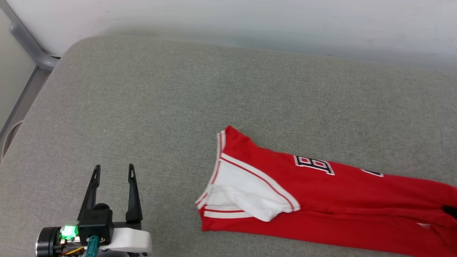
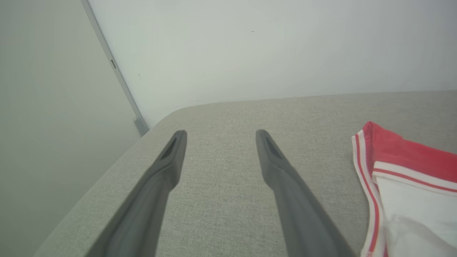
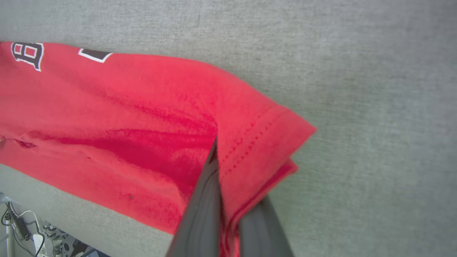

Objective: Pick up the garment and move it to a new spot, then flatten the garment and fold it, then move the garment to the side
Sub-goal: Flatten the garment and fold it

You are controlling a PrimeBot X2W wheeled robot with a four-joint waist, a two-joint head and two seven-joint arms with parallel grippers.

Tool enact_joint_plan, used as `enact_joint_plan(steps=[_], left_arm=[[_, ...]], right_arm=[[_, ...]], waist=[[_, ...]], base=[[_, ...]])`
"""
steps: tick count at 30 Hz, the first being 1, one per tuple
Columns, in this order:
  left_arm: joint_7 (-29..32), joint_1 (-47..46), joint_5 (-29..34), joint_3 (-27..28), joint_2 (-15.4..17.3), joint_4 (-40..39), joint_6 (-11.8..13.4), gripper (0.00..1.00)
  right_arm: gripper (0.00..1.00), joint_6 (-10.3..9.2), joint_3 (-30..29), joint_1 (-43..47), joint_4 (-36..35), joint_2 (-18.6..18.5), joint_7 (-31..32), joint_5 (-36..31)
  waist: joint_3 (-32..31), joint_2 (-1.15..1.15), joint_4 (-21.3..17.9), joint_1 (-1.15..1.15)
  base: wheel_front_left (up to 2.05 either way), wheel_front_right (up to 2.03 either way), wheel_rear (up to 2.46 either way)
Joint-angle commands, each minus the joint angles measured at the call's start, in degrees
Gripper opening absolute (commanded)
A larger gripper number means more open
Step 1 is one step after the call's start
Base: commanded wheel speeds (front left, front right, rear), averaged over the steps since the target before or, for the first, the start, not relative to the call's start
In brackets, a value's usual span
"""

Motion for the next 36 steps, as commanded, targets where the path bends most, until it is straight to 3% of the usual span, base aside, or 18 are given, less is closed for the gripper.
enact_joint_plan(steps=[1,5,9,18,19,26,36], left_arm=[[-0.3,0.2,0.5,0.2,-0.3,-0.2,-0.1,1.00],[-0.3,0.5,1.0,0.1,-0.5,0.2,-0.6,1.00],[-0.3,0.9,1.5,-0.2,-0.6,0.6,-1.0,1.00],[-0.3,2.5,1.8,-0.4,-0.6,1.2,-1.0,1.00],[-0.3,2.4,1.8,-0.6,-0.9,1.3,-1.0,1.00],[-0.3,1.2,1.9,-1.3,-1.3,1.4,-1.4,1.00],[-0.3,-0.4,1.7,-2.3,-1.9,2.0,-1.7,1.00]], right_arm=[[0.00,-0.11,-0.8,0.2,0.9,-1.1,-0.3,-0.8],[0.00,-0.10,-2.3,0.1,3.8,-3.6,-0.6,-4.5],[0.00,-0.10,-3.9,-0.8,4.7,-2.2,-0.2,-4.9],[0.00,-0.08,-4.0,2.3,-6.3,2.2,2.8,-1.1],[0.00,-0.08,-2.6,3.1,-11.0,3.4,4.3,-0.7],[0.00,-0.08,2.4,0.8,-18.6,6.4,6.7,-2.2],[0.00,-0.07,13.0,-8.2,-19.9,10.0,8.6,-4.2]], waist=[[-0.1,0.00,-0.1,0.00],[-0.4,0.00,-0.2,0.00],[-1.0,0.00,-0.3,0.00],[-2.8,0.00,-0.8,0.00],[-2.8,0.00,-0.9,0.00],[-2.2,0.00,-0.1,0.00],[-0.7,0.00,1.8,0.00]], base=[[0.00,0.00,0.00],[0.00,0.00,0.00],[0.00,0.00,0.00],[0.00,0.00,0.00],[0.00,0.00,0.00],[0.00,0.00,0.00],[0.00,0.00,0.00]])
